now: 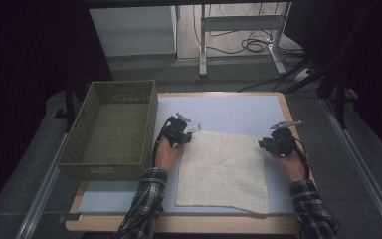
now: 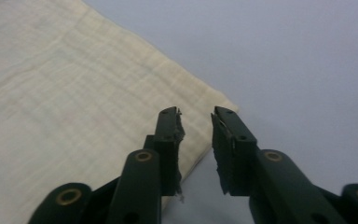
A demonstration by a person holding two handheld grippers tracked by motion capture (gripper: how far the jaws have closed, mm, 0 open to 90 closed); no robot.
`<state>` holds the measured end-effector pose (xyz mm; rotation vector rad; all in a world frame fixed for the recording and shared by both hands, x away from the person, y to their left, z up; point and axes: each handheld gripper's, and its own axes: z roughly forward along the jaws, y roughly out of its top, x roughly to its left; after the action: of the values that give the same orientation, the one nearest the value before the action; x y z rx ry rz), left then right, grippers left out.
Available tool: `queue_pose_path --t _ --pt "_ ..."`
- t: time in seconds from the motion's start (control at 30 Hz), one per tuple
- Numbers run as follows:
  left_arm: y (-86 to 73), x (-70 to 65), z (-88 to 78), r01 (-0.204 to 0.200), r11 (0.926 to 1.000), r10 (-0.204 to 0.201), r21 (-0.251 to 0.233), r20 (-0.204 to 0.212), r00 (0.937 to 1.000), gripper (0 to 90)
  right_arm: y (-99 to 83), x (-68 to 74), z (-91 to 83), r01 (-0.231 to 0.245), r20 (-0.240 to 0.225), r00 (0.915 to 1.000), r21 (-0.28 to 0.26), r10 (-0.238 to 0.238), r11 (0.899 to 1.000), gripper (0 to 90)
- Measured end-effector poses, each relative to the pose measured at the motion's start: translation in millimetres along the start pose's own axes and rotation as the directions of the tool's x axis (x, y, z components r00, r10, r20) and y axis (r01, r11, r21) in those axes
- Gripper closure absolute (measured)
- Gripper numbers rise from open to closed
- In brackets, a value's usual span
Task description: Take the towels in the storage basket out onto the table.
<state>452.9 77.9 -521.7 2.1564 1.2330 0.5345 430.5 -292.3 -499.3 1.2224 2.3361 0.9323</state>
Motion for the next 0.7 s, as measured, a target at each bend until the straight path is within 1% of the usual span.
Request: queue_pose_path --t 0.03,0.07,0.13,0.17,0.27,0.33,0.37,0.4,0.47,0.5,0.53,0.57,0.6,0.63,0.7 --pt "-0.4 0.8 1.6 0.005 1.0000 -0.005 0.004 -0.004 1.0000 53.8 1.2 -1.6 3.2 0.004 0.014 0.9999 0.005 -0.004 1.000 68.5" --pt "-0.9 1.6 3.4 0.010 0.9999 -0.010 0.011 -0.001 1.0000 51.8 2.0 -2.8 5.5 -0.002 0.020 0.9998 0.007 0.002 1.000 67.4" --pt "-2.4 2.5 6.5 0.005 0.9998 -0.005 0.017 0.000 1.0000 49.4 2.9 -5.9 9.4 -0.019 0.025 0.9995 0.006 0.018 1.000 65.1" --pt "-2.7 3.2 6.9 0.012 0.9999 -0.012 0.010 0.002 0.9999 48.0 3.3 -7.7 12.1 -0.024 0.033 0.9992 0.008 0.024 1.000 63.8" --pt "-3.0 7.4 9.3 0.052 0.9986 -0.052 0.011 0.036 0.9980 45.4 4.1 -10.7 17.1 -0.027 0.036 0.9990 0.025 0.027 0.999 61.8" --pt "-4.4 11.3 10.6 0.094 0.9955 -0.094 0.011 0.074 0.9928 46.0 3.9 -10.7 20.7 -0.021 0.042 0.9989 0.039 0.020 0.999 61.6" --pt "-5.1 11.3 10.6 0.089 0.9960 -0.089 0.007 0.075 0.9932 46.4 3.3 -9.8 22.3 -0.019 0.038 0.9991 0.032 0.018 0.999 62.8" --pt "-5.7 11.1 10.1 0.082 0.9966 -0.082 0.004 0.084 0.9931 48.1 3.3 -9.4 22.6 -0.023 0.037 0.9991 0.031 0.021 0.999 64.4" --pt "-5.2 9.9 9.3 0.084 0.9964 -0.084 0.007 0.089 0.9924 55.6 4.0 -7.6 23.4 -0.023 0.029 0.9993 0.029 0.022 0.999 71.6" --pt "-4.9 8.8 8.9 0.083 0.9965 -0.084 0.008 0.093 0.9922 61.9 4.6 -6.9 23.8 -0.026 0.021 0.9995 0.030 0.026 0.999 77.9" --pt "-4.5 7.6 8.7 0.081 0.9967 -0.081 0.008 0.099 0.9917 66.8 5.3 -6.3 24.1 -0.034 0.008 0.9994 0.035 0.034 0.999 82.1" --pt "-4.4 6.6 8.7 0.077 0.9970 -0.078 0.007 0.115 0.9903 74.7 6.0 -5.6 24.5 -0.038 -0.003 0.9993 0.040 0.038 0.998 86.7" --pt "-4.1 4.6 8.8 0.074 0.9973 -0.074 0.005 0.131 0.9886 82.7 6.9 -4.9 24.6 -0.042 -0.010 0.9991 0.047 0.042 0.998 87.8" --pt "-3.9 3.2 8.6 0.068 0.9977 -0.068 0.005 0.123 0.9901 87.6 8.0 -4.5 24.6 -0.049 -0.009 0.9988 0.054 0.049 0.997 88.5" --pt "-3.1 1.9 8.4 0.050 0.9988 -0.049 -0.003 0.116 0.9920 88.7 9.0 -4.3 24.6 -0.053 -0.005 0.9985 0.059 0.054 0.997 88.9"
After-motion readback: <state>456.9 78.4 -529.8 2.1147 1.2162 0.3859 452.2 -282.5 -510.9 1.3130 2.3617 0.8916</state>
